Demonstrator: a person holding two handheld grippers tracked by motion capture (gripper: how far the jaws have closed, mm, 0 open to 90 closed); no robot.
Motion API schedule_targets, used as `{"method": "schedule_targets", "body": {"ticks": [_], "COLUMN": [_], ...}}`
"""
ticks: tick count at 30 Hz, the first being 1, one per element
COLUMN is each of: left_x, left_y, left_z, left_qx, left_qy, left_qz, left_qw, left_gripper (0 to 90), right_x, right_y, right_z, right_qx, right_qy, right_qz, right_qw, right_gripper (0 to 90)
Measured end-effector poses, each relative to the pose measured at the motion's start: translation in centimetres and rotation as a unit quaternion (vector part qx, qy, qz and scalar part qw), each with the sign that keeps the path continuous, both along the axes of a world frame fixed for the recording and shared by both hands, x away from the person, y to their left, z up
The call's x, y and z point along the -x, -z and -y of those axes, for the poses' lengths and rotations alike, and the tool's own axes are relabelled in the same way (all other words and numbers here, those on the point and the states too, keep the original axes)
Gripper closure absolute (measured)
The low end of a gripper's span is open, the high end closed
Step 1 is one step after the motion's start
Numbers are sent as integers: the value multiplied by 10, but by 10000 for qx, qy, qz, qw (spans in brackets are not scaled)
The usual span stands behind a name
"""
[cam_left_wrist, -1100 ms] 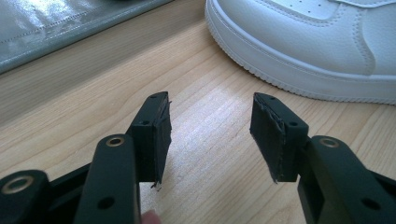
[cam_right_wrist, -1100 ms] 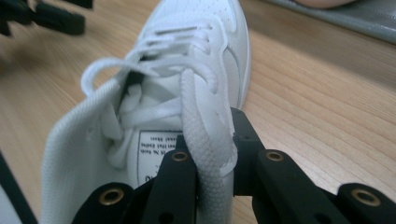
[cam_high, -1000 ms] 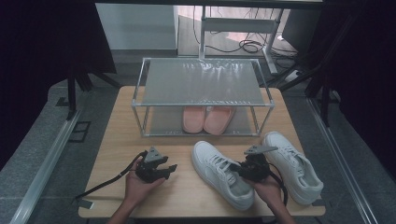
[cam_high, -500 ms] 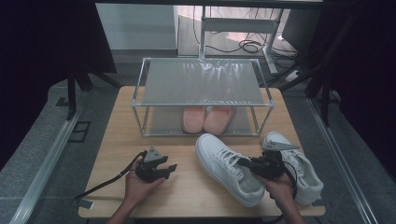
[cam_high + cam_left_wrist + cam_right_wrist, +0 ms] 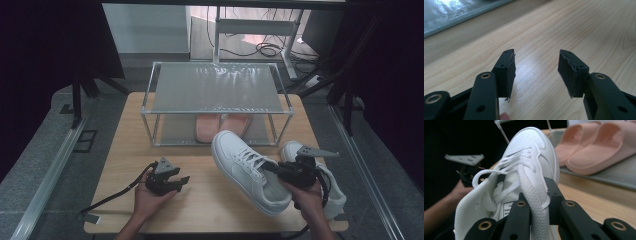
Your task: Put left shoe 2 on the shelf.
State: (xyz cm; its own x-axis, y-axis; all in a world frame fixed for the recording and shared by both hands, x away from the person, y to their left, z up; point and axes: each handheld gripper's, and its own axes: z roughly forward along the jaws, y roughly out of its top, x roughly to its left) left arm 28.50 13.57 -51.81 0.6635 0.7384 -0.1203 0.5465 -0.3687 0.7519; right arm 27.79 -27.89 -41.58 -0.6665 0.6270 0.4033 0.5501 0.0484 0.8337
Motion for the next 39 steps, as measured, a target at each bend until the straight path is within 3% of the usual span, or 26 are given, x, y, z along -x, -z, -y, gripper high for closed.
{"method": "schedule_targets", "body": {"ticks": [11, 21, 26, 30, 39], "left_x": [0, 0, -1, -1, 0], "left_y": [1, 1, 1, 1, 2], "left_z": [1, 2, 2, 1, 2], "left_qx": [44, 54, 63, 61, 79], "left_qy": [-1, 4, 16, 30, 53], "left_qz": [-19, -31, -43, -38, -35], "left_qw": [10000, 10000, 10000, 10000, 9999], "left_gripper": [487, 487, 487, 487, 487], "right_x": [-2, -27, -49, -73, -132], "right_y": [-47, -94, -112, -123, -119], "right_z": [9, 0, -12, -24, -49], "right_qx": [-433, -626, -690, -739, -861], "right_qy": [-65, -25, 135, 232, 633], "right_qz": [448, 773, 864, 791, 461], "right_qw": [9980, 9950, 9938, 9938, 9932], "right_gripper": [832, 833, 833, 832, 832]}}
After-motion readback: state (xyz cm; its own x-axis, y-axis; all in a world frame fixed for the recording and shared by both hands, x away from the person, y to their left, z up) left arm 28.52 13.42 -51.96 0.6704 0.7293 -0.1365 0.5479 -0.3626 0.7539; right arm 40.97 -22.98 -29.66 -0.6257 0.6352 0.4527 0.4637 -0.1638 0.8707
